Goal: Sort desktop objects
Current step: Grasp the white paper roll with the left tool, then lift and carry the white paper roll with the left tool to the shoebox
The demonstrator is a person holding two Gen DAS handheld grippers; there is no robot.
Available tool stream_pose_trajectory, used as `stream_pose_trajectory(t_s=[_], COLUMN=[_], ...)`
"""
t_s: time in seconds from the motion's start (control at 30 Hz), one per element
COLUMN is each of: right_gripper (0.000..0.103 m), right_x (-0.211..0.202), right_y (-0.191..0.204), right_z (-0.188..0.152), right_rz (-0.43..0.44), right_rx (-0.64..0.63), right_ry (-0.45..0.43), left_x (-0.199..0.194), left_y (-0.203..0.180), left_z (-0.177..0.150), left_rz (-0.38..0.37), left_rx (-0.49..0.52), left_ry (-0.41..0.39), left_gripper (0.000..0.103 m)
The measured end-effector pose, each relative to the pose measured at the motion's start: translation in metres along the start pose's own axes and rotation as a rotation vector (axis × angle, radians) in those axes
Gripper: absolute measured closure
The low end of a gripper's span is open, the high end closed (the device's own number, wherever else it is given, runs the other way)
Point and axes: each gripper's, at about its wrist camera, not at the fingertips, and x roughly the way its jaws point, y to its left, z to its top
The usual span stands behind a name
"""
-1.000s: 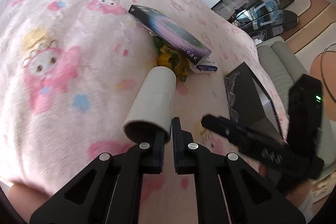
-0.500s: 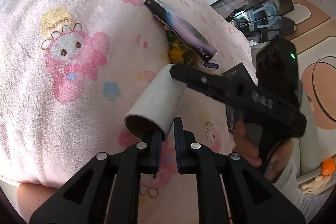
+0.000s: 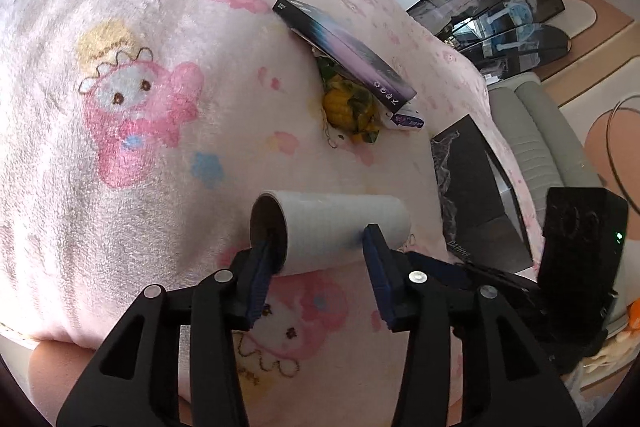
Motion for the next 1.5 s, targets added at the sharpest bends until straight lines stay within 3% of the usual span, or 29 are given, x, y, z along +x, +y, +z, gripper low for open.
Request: stream_pose_trajectory(t_s=[0.17,0.33,0.47,0.63,0.8,0.97,1.23,1.33,1.43,1.5], right_gripper=[0.061,0.061,0.061,0.066,0.067,0.066,0.066,0.066,0.066,0.066], right_x=[-0.003,0.004,0.015,-0.002,-0.037,-0.071,-0.112,-0.126,-0.135,-0.137], right_y=[-0.011,-0.024,-0.017,-0.016,-0.022,-0.036,-0.086,-0.102,-0.109,-0.109], right_z=[0.006,0.023,0.031,0.021,0.002,-0.037,-0.115,-0.134,-0.142,-0.141], right_rz=[-0.025,0.057,0.045,0.071,0.047,-0.07,-0.116,-0.126,-0.134,-0.156], right_rx=[0.079,0.197,0.177,0.187,0.209,0.234,0.424,0.478,0.497,0.486], right_ry=[-0.049,-0.068,-0.071,-0.07,-0.108,-0.131,-0.124,-0.132,-0.137,-0.139], left_x=[-0.006,-0.009,-0.008,-0.012,-0.008,0.014,0.065,0.077,0.084,0.08], left_y=[0.005,0.015,0.011,-0.01,-0.038,-0.081,-0.14,-0.155,-0.165,-0.168], left_z=[0.002,0.001,0.002,-0.001,-0.012,-0.036,-0.084,-0.095,-0.103,-0.107], left_rz=[0.034,0.02,0.001,0.023,-0.049,-0.098,-0.149,-0.147,-0.053,-0.03], left_rx=[-0.012,-0.054,-0.033,0.034,0.08,0.16,0.26,0.283,0.31,0.337], left_ry=[-0.044,-0.09,-0.091,-0.094,-0.044,0.046,0.224,0.266,0.3,0.291], left_gripper=[0.06,0.061,0.077,0.079,0.079,0.079,0.079,0.076,0.059,0.058])
